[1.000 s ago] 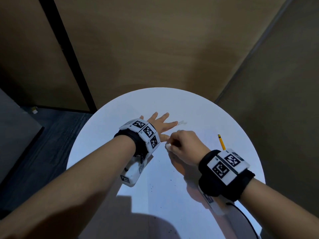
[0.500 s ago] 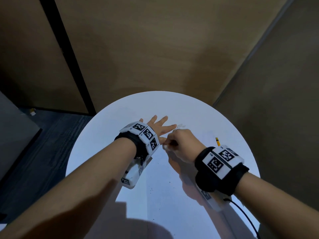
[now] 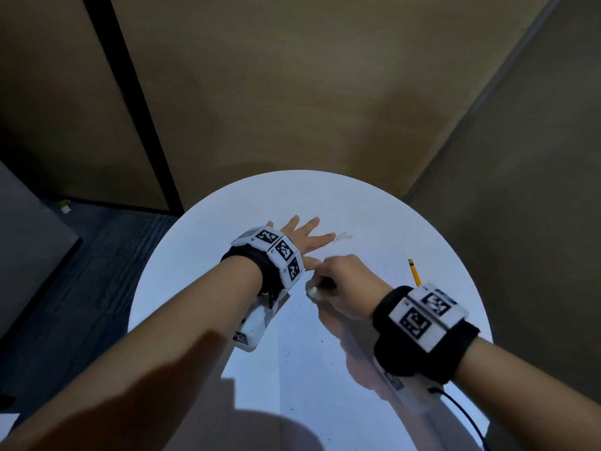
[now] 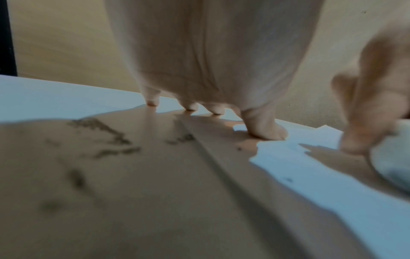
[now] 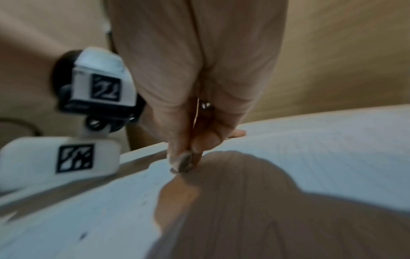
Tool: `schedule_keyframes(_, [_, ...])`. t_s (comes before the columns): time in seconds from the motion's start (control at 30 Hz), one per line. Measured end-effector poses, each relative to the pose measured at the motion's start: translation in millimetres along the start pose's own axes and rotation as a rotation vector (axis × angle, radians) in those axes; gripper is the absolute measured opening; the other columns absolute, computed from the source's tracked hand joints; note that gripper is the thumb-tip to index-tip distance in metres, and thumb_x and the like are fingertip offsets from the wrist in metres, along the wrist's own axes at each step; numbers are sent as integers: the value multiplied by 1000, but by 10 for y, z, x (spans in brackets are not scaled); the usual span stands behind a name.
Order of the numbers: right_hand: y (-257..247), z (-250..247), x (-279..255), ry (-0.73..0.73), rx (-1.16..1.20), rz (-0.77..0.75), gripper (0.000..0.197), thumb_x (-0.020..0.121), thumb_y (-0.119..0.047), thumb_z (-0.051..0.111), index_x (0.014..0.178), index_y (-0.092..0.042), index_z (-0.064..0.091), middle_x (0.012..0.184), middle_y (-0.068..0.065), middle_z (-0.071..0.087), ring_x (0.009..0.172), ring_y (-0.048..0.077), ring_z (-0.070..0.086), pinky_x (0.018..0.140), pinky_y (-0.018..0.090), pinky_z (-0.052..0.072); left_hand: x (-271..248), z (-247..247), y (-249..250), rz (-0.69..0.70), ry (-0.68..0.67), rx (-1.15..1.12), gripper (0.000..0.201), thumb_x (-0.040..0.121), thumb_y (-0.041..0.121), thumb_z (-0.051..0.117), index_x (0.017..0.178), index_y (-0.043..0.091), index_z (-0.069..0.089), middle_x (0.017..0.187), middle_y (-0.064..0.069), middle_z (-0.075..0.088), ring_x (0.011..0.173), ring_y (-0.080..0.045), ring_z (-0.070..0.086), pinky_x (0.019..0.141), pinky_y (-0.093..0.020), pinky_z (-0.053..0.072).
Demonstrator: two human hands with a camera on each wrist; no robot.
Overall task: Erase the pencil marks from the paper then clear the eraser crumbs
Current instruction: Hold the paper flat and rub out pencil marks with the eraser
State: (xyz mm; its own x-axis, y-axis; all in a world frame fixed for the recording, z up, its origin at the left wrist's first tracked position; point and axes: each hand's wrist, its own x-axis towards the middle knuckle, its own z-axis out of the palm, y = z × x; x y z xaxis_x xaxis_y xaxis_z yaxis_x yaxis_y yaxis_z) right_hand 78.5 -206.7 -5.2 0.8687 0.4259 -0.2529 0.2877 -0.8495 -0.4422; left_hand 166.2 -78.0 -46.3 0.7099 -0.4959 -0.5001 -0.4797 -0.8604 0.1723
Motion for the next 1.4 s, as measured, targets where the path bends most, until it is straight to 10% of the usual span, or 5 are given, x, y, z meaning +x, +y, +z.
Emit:
schedule_keyframes(0.2, [198,-271,81,219,220,223,8,81,-21,70,85,-16,66,69,-8,58,67,6,51,55,5,37,1,-24,-4,8,-2,6,63,96,55,33,147,47,-4,157,8,-18,145,-28,-13,110,-62,4])
schedule_keyframes(0.47, [41,-75,99,-19,-182,15,21,92,-14,50,91,-3,68,78,4,47,80,19,43,67,22,28,30,18,-13,-9,10,15,61,97,53,34,146,50,-3,158,10,-16,146,-27,-11,111,-61,4])
schedule_keyframes(0.67, [80,-149,95,165,96,34,13,88,-14,61,93,-5,69,89,4,68,77,10,49,62,5,35,-21,-25,31,-8,7,15,62,97,54,34,147,48,-2,158,8,-16,146,-27,-11,111,-61,4])
schedule_keyframes(0.83, [67,-92,38,-2,-21,9,11,89,-19,60,78,-18,58,66,-18,45,63,2,41,60,3,34,6,11,-11,-6,-4,16,63,96,56,33,146,49,-5,157,9,-18,145,-28,-12,110,-62,4])
schedule_keyframes(1.4, [85,-50,32,27,-113,35,18,92,-20,55,87,-6,65,86,4,61,77,16,50,67,20,36,-16,-9,9,-3,0,24,62,96,56,33,146,49,-4,158,8,-17,145,-28,-12,110,-61,4])
